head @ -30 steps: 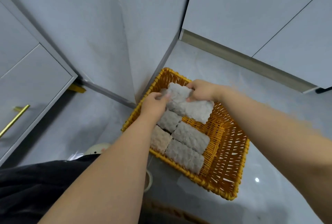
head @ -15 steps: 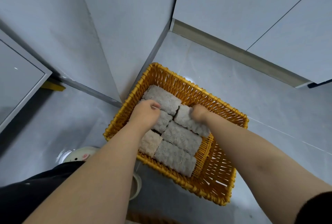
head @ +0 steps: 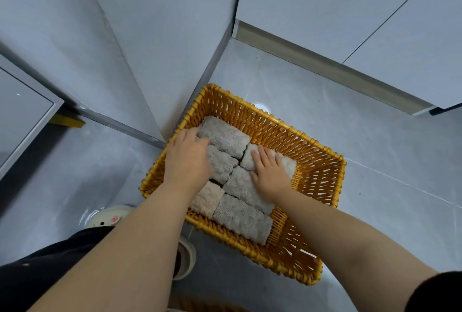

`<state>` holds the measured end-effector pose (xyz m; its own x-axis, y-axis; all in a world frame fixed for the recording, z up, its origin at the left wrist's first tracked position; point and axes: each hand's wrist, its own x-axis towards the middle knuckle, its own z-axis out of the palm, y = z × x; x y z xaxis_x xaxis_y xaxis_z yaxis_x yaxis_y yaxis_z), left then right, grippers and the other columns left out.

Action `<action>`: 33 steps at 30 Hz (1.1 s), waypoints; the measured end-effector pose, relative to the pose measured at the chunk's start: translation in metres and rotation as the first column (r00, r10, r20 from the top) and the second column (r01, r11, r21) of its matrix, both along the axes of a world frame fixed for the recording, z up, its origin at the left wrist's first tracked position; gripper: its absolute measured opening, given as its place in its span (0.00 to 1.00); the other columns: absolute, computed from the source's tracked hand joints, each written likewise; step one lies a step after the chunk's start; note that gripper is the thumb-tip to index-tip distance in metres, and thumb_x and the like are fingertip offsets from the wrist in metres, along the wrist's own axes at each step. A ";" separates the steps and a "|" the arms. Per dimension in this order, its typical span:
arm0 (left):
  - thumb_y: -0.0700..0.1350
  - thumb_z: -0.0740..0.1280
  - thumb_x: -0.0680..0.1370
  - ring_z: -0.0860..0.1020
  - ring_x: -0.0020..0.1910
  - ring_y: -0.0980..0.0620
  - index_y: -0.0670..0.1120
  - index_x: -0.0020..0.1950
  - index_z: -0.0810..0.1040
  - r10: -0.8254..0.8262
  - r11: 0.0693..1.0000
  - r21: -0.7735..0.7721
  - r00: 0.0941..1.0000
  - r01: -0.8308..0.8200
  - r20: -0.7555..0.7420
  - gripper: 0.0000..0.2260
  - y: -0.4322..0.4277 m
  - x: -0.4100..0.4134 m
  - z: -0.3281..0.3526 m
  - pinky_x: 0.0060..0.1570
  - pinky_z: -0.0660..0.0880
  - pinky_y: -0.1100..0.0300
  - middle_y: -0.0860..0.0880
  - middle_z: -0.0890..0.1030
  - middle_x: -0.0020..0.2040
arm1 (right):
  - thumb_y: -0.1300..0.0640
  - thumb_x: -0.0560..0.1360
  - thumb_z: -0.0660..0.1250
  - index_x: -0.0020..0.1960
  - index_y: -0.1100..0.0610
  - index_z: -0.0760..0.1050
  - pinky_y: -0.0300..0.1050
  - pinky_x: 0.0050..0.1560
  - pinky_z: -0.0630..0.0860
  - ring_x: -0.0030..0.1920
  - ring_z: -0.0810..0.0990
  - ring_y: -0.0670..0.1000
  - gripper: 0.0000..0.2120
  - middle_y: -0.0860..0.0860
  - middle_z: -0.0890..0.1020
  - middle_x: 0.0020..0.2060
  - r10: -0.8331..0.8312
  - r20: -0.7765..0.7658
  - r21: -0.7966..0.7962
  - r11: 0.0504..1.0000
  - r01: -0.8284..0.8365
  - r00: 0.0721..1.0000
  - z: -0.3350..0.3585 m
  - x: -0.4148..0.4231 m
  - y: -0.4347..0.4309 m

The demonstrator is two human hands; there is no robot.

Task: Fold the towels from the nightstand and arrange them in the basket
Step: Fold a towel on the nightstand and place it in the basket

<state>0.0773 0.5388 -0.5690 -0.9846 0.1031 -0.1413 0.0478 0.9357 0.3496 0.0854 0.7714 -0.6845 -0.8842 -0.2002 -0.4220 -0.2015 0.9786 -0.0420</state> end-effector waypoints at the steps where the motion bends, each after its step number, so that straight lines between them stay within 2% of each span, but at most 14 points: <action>1: 0.38 0.63 0.75 0.59 0.71 0.44 0.45 0.65 0.75 0.005 0.999 -0.049 1.000 -0.006 -0.023 0.18 -0.003 0.001 -0.001 0.68 0.60 0.46 0.43 0.65 0.71 | 0.43 0.82 0.43 0.78 0.54 0.38 0.54 0.73 0.34 0.76 0.37 0.54 0.30 0.53 0.39 0.77 -0.016 0.044 0.029 0.999 0.015 0.999 -0.004 0.002 -0.002; 3: 0.39 0.63 0.74 0.53 0.74 0.43 0.45 0.66 0.74 0.045 0.994 -0.099 0.999 -0.042 0.031 0.20 -0.010 0.003 -0.004 0.71 0.54 0.41 0.43 0.58 0.75 | 0.41 0.81 0.41 0.77 0.53 0.35 0.54 0.72 0.32 0.76 0.33 0.54 0.30 0.54 0.36 0.76 -0.047 0.098 0.052 0.998 0.042 0.994 -0.009 0.002 -0.006; 7: 0.42 0.62 0.76 0.46 0.76 0.41 0.48 0.74 0.62 0.128 0.990 -0.092 0.941 -0.104 0.313 0.26 -0.015 0.005 -0.006 0.72 0.51 0.40 0.44 0.43 0.78 | 0.41 0.81 0.39 0.76 0.53 0.32 0.56 0.72 0.33 0.75 0.32 0.55 0.30 0.54 0.34 0.76 -0.069 0.145 0.077 0.995 0.059 0.987 -0.010 -0.002 -0.011; 9: 0.43 0.61 0.77 0.46 0.76 0.41 0.49 0.76 0.57 0.107 0.992 -0.100 0.934 -0.078 0.342 0.28 -0.016 0.005 -0.008 0.72 0.51 0.41 0.43 0.40 0.78 | 0.40 0.81 0.39 0.76 0.53 0.31 0.56 0.72 0.33 0.75 0.32 0.55 0.31 0.54 0.34 0.76 -0.065 0.166 0.092 0.995 0.051 0.984 -0.010 -0.004 -0.011; 12: 0.45 0.61 0.77 0.46 0.76 0.40 0.49 0.76 0.56 0.076 0.994 -0.104 0.941 -0.044 0.330 0.28 -0.020 0.004 -0.010 0.73 0.52 0.45 0.43 0.39 0.77 | 0.40 0.81 0.40 0.77 0.53 0.33 0.57 0.73 0.35 0.76 0.34 0.55 0.31 0.54 0.36 0.76 -0.060 0.174 0.079 0.996 0.046 0.983 -0.007 -0.008 -0.011; 18: 0.43 0.62 0.76 0.52 0.75 0.40 0.47 0.72 0.65 0.009 0.999 -0.043 0.966 0.002 0.258 0.24 -0.025 0.002 -0.006 0.72 0.57 0.44 0.43 0.46 0.78 | 0.45 0.81 0.49 0.78 0.55 0.47 0.53 0.75 0.40 0.77 0.45 0.53 0.30 0.54 0.48 0.78 -0.138 -0.038 -0.082 0.987 0.135 0.990 0.019 0.003 -0.014; 20: 0.43 0.62 0.76 0.54 0.75 0.41 0.47 0.73 0.63 -0.045 0.998 -0.022 0.971 0.051 0.237 0.25 -0.020 -0.001 0.000 0.72 0.58 0.44 0.44 0.47 0.78 | 0.46 0.81 0.51 0.78 0.55 0.49 0.51 0.75 0.41 0.77 0.47 0.53 0.29 0.54 0.50 0.78 -0.161 -0.081 -0.124 0.981 0.150 0.984 0.031 0.004 -0.018; 24: 0.41 0.61 0.78 0.51 0.76 0.45 0.46 0.77 0.56 -0.149 0.987 -0.017 0.955 0.159 0.257 0.28 -0.013 -0.002 0.023 0.74 0.54 0.49 0.44 0.48 0.78 | 0.48 0.81 0.54 0.76 0.56 0.55 0.51 0.76 0.45 0.77 0.50 0.53 0.27 0.54 0.52 0.77 -0.199 -0.174 -0.227 0.961 0.157 0.964 0.068 -0.008 -0.032; 27: 0.41 0.59 0.79 0.53 0.76 0.46 0.46 0.76 0.58 -0.190 0.981 0.000 0.954 0.195 0.230 0.25 -0.017 -0.003 0.048 0.73 0.56 0.50 0.45 0.52 0.78 | 0.50 0.80 0.56 0.75 0.58 0.59 0.50 0.76 0.50 0.76 0.54 0.54 0.26 0.56 0.57 0.76 -0.174 -0.264 -0.321 0.943 0.084 0.949 0.099 -0.019 -0.051; 29: 0.41 0.59 0.79 0.56 0.75 0.46 0.46 0.75 0.59 -0.197 0.980 0.018 0.958 0.198 0.207 0.25 -0.024 -0.004 0.070 0.73 0.57 0.52 0.46 0.55 0.77 | 0.54 0.79 0.59 0.73 0.61 0.64 0.48 0.74 0.55 0.74 0.61 0.55 0.23 0.57 0.64 0.73 -0.146 -0.346 -0.395 0.919 -0.002 0.927 0.127 -0.025 -0.066; 31: 0.42 0.60 0.78 0.60 0.73 0.45 0.46 0.75 0.61 -0.206 0.978 0.023 0.959 0.205 0.196 0.24 -0.034 -0.003 0.091 0.71 0.60 0.52 0.45 0.61 0.75 | 0.58 0.77 0.62 0.68 0.63 0.69 0.50 0.71 0.65 0.68 0.70 0.56 0.20 0.59 0.73 0.67 -0.131 -0.447 -0.460 0.882 -0.102 0.885 0.156 -0.028 -0.080; 33: 0.43 0.61 0.78 0.65 0.70 0.45 0.46 0.72 0.66 -0.196 0.980 0.000 0.966 0.199 0.168 0.22 -0.048 -0.001 0.113 0.68 0.64 0.50 0.46 0.67 0.71 | 0.60 0.75 0.63 0.63 0.64 0.74 0.51 0.63 0.74 0.60 0.77 0.57 0.17 0.59 0.79 0.59 -0.114 -0.552 -0.494 0.843 -0.214 0.826 0.183 -0.029 -0.096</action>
<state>0.0763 0.4912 -0.4565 -0.9073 0.2895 -0.3049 0.1749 0.9194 0.3523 0.0560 0.6756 -0.5016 -0.9076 -0.2900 0.3035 -0.3976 0.8256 -0.4003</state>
